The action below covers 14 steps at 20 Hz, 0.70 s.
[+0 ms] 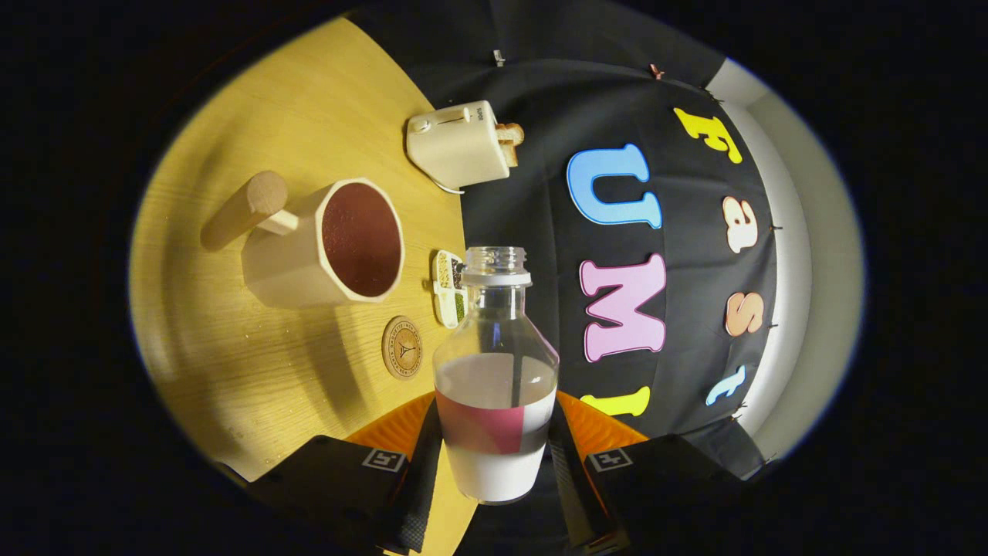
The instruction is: Take the bottle from table, then pour the juice into the cup, finally place the bottle on the coaster
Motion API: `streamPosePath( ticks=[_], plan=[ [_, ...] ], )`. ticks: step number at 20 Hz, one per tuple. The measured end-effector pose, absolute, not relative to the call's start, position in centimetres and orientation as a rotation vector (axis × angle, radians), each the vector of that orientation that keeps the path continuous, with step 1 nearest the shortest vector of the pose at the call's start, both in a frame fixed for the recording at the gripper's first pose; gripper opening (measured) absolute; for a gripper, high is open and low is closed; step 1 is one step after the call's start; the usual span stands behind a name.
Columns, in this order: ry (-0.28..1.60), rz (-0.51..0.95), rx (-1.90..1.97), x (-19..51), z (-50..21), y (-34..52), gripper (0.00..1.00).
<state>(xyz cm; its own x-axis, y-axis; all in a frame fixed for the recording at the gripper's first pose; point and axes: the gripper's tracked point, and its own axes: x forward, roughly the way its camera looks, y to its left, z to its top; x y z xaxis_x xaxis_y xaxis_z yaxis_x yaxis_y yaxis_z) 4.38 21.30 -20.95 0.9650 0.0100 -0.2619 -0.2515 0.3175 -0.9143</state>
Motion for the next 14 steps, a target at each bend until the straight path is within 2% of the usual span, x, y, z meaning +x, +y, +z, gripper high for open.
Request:
streamPosePath(
  ticks=[14],
  plan=[
    [0.155,0.265,-1.507,5.4,-22.2,22.8,0.7]
  ],
)
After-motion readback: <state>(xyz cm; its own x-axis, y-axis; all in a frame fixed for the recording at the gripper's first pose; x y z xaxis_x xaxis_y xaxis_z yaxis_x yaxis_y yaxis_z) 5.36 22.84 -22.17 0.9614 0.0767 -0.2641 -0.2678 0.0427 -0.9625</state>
